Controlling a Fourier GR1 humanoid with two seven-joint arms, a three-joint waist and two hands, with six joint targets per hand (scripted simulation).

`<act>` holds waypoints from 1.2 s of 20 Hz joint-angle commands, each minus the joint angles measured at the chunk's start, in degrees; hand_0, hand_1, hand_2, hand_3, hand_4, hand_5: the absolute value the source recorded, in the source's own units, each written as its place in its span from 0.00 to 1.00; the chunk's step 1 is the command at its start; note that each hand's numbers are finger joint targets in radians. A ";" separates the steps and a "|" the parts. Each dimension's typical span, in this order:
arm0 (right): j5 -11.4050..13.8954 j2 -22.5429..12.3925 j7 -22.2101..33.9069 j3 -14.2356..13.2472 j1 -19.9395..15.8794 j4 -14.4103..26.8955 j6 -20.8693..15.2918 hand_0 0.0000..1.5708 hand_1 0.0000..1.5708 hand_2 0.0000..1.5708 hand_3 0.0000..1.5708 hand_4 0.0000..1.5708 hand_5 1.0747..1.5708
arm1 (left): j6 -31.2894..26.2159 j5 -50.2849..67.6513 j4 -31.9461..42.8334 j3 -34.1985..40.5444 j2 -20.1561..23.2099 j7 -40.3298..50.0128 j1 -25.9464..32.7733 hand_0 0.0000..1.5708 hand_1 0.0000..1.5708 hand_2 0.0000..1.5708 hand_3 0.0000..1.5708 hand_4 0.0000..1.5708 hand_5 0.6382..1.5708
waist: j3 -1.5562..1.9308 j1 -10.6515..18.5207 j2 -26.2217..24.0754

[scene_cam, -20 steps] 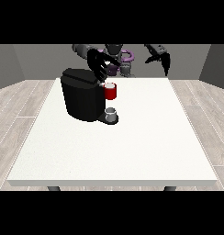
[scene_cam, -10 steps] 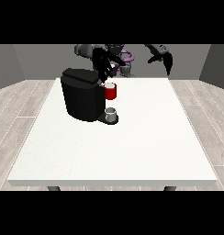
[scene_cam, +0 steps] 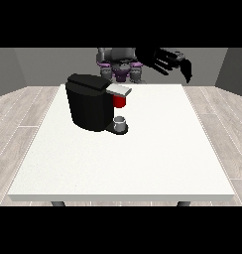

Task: Insert the coffee pod into the coffee machine and close the lid

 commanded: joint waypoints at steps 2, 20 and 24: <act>0.89 1.42 -3.90 0.32 -6.45 5.35 -0.47 0.00 0.00 0.00 0.00 0.00 1.00 | 0.80 0.24 -1.74 -0.70 -0.88 4.04 -3.48 0.00 0.00 0.00 0.00 0.20 1.00 | -0.37 1.54 0.95; -0.51 14.75 -18.56 4.11 -4.27 12.03 -1.42 0.00 0.00 0.00 0.00 0.11 1.00 | 1.31 1.46 -1.19 1.46 0.17 3.87 1.93 0.00 0.00 0.00 0.00 0.17 1.00 | -0.38 -6.16 -3.90; -2.62 16.55 -22.70 4.76 1.02 11.15 1.40 0.00 0.00 0.00 0.00 0.17 1.00 | 0.14 2.48 0.12 2.62 0.96 -0.33 8.49 0.00 0.00 0.00 0.00 0.17 1.00 | -0.38 -10.21 -6.96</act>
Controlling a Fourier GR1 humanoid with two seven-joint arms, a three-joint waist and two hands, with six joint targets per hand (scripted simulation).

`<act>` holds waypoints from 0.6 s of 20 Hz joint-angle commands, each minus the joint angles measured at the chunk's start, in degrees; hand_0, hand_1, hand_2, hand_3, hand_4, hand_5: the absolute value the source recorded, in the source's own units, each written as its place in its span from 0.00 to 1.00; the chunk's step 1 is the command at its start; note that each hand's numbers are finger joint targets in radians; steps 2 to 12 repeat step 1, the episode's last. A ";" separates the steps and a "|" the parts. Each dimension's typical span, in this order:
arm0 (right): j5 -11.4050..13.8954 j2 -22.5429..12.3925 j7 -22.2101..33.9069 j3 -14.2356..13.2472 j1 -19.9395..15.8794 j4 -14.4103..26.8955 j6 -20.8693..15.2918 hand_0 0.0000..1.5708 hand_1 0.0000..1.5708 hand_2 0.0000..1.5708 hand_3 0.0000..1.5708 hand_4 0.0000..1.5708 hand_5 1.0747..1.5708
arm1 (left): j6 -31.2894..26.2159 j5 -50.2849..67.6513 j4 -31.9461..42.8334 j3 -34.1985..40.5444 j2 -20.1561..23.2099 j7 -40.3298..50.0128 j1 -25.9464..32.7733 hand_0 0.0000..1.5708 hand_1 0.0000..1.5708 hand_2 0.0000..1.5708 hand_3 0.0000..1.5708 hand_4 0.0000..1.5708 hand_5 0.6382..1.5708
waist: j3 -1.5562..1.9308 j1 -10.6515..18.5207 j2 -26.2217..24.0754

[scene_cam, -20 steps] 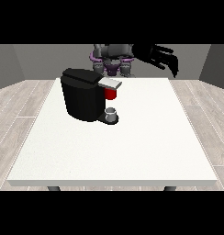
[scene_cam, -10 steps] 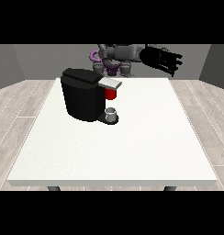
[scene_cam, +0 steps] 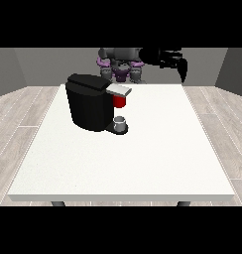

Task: Insert the coffee pod into the coffee machine and close the lid

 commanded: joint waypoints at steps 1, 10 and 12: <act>-1.37 4.92 -4.11 5.24 6.45 -1.80 -1.32 0.00 0.00 0.00 0.00 0.17 1.00 | 2.21 0.06 2.28 2.14 0.03 0.35 1.74 0.00 0.00 0.00 0.00 0.17 1.00 | 0.01 -4.06 -4.06; -1.37 4.92 -4.11 5.24 6.45 -1.80 -1.32 0.00 0.00 0.00 0.00 0.17 1.00 | 2.21 0.06 2.28 2.14 0.03 0.35 1.74 0.00 0.00 0.00 0.00 0.17 1.00 | 0.01 -4.06 -4.06; -1.37 4.92 -4.11 5.24 6.45 -1.80 -1.32 0.00 0.00 0.00 0.00 0.17 1.00 | 2.21 0.06 2.28 2.14 0.03 0.35 1.74 0.00 0.00 0.00 0.00 0.17 1.00 | 0.01 -4.06 -4.06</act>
